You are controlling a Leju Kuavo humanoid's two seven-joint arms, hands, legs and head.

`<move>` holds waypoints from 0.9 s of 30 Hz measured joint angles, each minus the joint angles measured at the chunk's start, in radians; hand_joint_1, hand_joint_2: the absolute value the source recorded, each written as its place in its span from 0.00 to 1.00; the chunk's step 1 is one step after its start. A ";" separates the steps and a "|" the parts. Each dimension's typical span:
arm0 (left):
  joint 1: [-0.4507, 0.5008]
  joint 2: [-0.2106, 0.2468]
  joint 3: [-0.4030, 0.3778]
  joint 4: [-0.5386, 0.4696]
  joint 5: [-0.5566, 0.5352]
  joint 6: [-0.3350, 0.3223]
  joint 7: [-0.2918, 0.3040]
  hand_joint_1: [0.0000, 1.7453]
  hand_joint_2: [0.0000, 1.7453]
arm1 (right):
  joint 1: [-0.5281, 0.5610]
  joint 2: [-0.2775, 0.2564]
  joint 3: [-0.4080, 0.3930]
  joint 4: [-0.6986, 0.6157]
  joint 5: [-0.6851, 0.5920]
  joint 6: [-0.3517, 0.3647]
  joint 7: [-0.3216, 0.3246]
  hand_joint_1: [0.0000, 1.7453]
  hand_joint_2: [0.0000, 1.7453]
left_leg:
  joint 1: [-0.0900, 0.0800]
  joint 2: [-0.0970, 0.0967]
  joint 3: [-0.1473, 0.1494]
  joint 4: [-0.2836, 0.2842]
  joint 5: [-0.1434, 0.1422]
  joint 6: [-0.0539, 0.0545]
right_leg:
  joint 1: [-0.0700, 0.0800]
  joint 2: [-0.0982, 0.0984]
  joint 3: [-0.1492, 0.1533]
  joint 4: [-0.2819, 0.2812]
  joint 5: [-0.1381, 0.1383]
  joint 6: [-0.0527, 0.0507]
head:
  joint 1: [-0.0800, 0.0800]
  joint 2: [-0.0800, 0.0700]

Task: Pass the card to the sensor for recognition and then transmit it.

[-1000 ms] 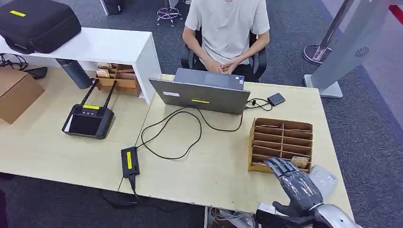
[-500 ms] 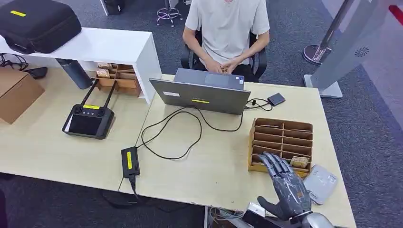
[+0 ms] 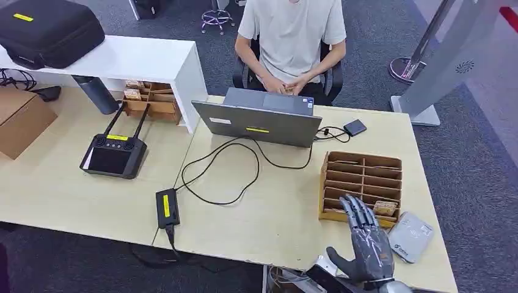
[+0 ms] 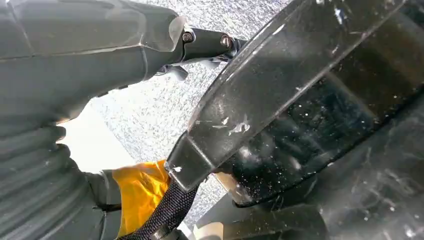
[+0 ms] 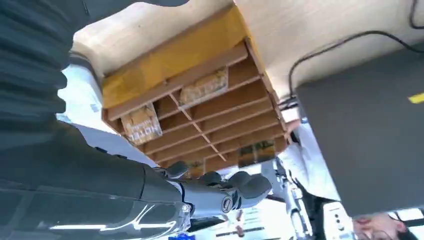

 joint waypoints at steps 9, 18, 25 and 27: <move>-0.005 0.001 -0.014 0.000 -0.006 0.000 0.000 0.00 1.00 | -0.009 0.032 -0.014 0.094 0.006 -0.014 0.010 0.00 1.00 | 0.000 0.000 0.000 0.000 0.000 0.000 | 0.000 0.000 0.000 0.000 0.000 0.000 | 0.000 0.000; -0.006 0.003 -0.019 0.000 -0.009 -0.003 0.000 0.00 1.00 | -0.034 0.057 -0.035 0.149 0.013 -0.037 -0.006 0.00 1.00 | 0.000 0.000 0.000 0.000 0.000 0.000 | 0.000 0.000 0.000 0.000 0.000 0.000 | 0.000 0.000; -0.008 0.003 -0.022 0.000 -0.012 -0.005 0.000 0.00 1.00 | -0.052 0.075 -0.049 0.166 0.023 -0.046 -0.022 0.00 1.00 | 0.000 0.000 0.000 0.000 0.000 0.000 | 0.000 0.000 0.000 0.000 0.000 0.000 | 0.000 0.000; -0.009 0.003 -0.023 0.000 -0.012 -0.005 0.000 0.00 1.00 | -0.056 0.079 -0.053 0.167 0.024 -0.046 -0.023 0.00 1.00 | 0.000 0.000 0.000 0.000 0.000 0.000 | 0.000 0.000 0.000 0.000 0.000 0.000 | 0.000 0.000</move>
